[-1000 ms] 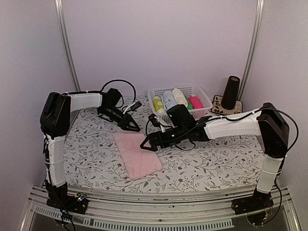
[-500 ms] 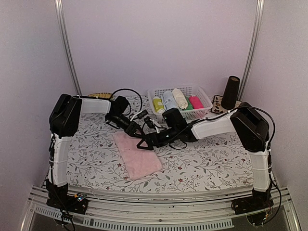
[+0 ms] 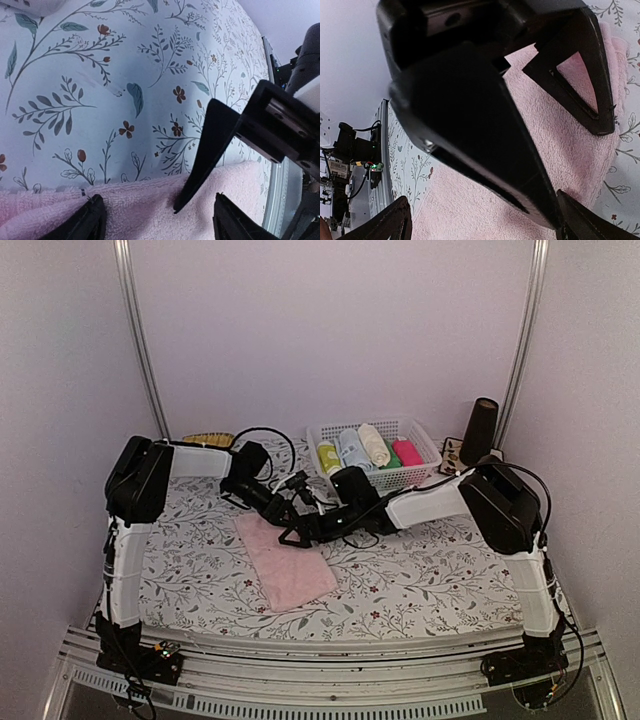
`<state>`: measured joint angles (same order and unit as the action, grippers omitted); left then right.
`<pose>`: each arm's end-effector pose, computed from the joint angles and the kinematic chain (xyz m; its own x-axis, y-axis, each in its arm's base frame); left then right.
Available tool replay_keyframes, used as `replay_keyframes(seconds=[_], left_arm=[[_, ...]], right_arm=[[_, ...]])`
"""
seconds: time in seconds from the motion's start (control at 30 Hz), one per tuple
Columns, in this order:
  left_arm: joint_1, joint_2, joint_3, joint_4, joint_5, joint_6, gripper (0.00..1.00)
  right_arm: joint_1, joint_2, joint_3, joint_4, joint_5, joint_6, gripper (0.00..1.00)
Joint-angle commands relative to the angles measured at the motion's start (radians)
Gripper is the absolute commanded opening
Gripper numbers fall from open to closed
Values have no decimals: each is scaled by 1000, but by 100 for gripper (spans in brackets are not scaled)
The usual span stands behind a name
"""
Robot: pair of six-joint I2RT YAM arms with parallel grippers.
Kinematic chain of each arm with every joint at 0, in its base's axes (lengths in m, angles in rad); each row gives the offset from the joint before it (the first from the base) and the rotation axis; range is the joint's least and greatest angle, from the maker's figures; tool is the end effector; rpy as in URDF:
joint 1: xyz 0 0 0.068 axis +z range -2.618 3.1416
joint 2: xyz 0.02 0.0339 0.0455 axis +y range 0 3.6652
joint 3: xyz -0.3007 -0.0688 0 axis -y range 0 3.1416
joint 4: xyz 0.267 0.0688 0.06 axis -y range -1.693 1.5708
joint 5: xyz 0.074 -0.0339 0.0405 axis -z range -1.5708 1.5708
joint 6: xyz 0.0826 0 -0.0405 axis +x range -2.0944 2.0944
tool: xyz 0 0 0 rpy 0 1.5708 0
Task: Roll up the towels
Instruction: Rotate the towel at the center of the board, then smooth out the towel at the center of the board.
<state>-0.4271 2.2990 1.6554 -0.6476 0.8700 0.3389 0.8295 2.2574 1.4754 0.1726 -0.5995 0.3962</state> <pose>0.4333 -0.2666 0.1034 -0.6724 0.5416 -0.5045 0.7238 0.3388 -0.6011 0.3430 0.4437 0.1191 -0.7121 -0.3060 -0.6318 -0.7009 0.3624 0.6144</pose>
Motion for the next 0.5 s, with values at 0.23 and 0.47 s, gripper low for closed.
replay_keyframes(seconds=[0.23,0.47], left_arm=[[33,19,14,62,-101,-25,78],[66,-4,36,91,-151,-16,91]], right_arm=[[-1,-16,-81,-13,20,13,99],[12,-137,-146,-18,14,11,99]])
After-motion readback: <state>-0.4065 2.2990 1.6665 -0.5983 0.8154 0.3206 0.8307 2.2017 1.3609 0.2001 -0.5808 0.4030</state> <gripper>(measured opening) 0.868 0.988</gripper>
